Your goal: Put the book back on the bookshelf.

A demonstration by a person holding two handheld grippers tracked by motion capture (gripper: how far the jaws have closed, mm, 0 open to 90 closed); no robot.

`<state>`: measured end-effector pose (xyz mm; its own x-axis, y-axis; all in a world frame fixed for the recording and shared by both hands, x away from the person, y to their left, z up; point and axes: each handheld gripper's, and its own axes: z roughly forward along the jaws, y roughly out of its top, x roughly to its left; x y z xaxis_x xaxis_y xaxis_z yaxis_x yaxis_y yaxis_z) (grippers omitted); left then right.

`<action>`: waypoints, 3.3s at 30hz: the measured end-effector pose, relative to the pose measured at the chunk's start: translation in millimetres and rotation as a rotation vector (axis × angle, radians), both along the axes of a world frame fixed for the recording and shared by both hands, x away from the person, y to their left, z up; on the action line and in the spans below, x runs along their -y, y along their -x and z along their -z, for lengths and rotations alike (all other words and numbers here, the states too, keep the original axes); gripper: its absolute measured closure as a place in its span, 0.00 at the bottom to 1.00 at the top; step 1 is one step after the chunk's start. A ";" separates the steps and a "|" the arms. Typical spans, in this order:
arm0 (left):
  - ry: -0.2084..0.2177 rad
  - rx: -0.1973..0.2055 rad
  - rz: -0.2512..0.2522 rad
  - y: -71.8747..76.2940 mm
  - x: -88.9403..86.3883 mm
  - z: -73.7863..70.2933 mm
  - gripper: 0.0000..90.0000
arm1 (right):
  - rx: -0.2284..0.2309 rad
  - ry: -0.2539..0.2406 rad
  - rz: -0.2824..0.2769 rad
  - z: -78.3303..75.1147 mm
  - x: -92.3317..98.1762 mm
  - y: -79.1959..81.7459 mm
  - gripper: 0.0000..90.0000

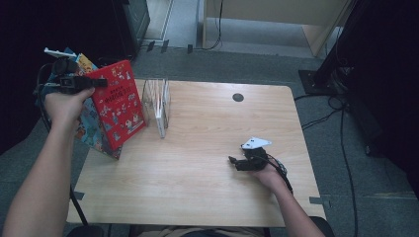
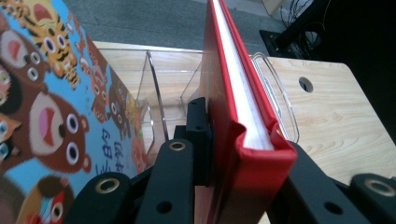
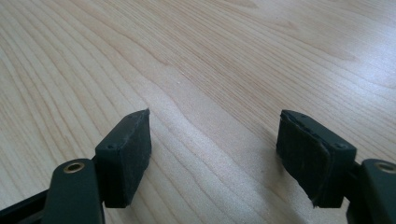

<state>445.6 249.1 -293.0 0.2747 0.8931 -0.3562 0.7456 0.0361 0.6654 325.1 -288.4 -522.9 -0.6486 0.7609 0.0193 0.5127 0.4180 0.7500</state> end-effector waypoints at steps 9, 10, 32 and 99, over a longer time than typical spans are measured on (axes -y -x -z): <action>0.004 0.017 -0.008 -11.8 0.3 1.9 0.88 | -0.001 -0.003 0.015 0.1 -0.8 1.4 0.30; 0.011 0.020 -0.009 -13.6 0.7 2.3 0.88 | -0.001 -0.003 0.016 0.0 -0.8 1.4 0.30; -0.044 -0.165 0.098 -11.8 -2.1 -11.9 0.83 | -0.003 -0.003 0.018 -0.1 -1.0 1.7 0.30; -0.105 -0.345 0.040 -54.1 -5.3 -18.8 0.89 | -0.004 -0.007 0.016 -0.3 -1.5 3.1 0.32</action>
